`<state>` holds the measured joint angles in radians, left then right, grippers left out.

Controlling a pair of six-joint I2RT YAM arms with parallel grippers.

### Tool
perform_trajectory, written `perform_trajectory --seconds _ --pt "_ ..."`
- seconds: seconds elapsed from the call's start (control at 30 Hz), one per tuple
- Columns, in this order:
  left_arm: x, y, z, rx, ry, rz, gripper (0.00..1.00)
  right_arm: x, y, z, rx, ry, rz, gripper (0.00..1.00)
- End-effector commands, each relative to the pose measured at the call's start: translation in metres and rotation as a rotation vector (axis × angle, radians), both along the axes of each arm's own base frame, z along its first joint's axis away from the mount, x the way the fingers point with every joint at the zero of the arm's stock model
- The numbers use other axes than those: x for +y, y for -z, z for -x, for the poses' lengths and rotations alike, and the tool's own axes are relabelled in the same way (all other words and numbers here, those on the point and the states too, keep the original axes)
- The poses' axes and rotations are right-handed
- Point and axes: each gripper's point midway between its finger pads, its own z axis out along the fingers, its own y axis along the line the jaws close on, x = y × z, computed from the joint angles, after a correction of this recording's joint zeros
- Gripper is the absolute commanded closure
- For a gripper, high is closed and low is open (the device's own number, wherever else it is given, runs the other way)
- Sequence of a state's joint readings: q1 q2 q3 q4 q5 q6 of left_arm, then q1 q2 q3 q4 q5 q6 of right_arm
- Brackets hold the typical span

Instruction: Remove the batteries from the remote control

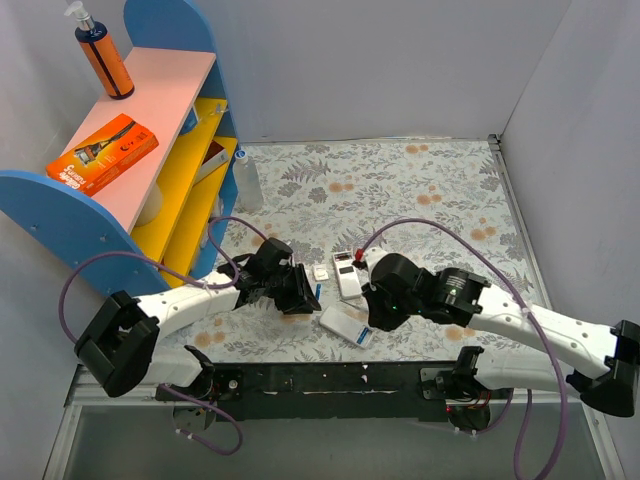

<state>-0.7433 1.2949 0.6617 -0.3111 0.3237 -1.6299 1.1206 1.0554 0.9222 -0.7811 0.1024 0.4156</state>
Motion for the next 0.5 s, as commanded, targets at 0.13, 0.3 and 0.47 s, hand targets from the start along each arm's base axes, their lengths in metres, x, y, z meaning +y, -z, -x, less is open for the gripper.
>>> perform_trajectory --seconds 0.13,0.3,0.47 --pt "-0.018 -0.001 0.001 0.010 0.123 0.051 0.71 -0.056 0.011 0.049 0.179 0.045 0.059 0.99" --pt "-0.018 0.005 -0.001 0.011 0.121 0.032 0.70 -0.061 0.014 0.053 0.192 0.066 0.058 0.99" --pt "-0.016 0.012 -0.003 0.018 0.113 0.014 0.68 -0.063 0.022 0.053 0.201 0.052 0.101 0.99"
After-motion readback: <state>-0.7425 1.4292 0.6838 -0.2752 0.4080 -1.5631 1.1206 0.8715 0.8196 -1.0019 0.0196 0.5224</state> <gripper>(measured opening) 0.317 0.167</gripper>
